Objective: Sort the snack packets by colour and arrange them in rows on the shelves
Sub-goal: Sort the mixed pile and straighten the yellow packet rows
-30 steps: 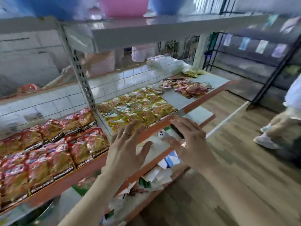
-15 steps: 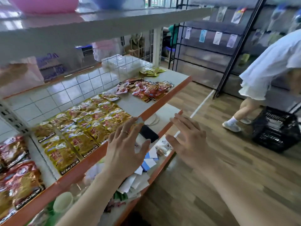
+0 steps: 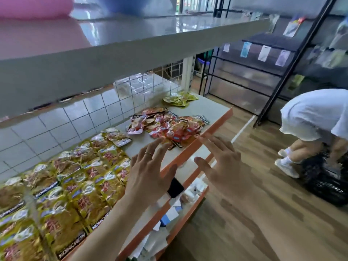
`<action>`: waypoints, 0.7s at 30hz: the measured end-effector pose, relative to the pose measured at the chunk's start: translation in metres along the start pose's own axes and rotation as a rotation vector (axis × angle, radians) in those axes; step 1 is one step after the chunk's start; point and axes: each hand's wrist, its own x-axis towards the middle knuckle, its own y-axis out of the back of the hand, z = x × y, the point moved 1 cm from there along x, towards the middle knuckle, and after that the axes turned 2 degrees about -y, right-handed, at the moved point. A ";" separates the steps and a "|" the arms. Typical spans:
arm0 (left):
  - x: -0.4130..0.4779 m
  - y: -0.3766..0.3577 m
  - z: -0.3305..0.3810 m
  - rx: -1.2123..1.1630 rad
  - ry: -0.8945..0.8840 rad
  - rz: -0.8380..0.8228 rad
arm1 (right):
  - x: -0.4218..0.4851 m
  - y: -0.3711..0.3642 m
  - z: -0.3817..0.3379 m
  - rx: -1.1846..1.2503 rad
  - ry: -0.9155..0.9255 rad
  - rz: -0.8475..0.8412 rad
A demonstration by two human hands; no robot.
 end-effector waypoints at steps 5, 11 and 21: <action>0.033 -0.010 -0.017 -0.001 -0.006 0.028 | 0.049 -0.015 0.006 0.028 -0.001 -0.073; 0.059 -0.035 -0.038 0.072 0.067 -0.033 | 0.089 -0.046 0.028 0.098 0.048 -0.156; 0.142 -0.063 -0.088 0.226 0.495 -0.193 | 0.194 -0.083 0.088 0.090 0.164 -0.326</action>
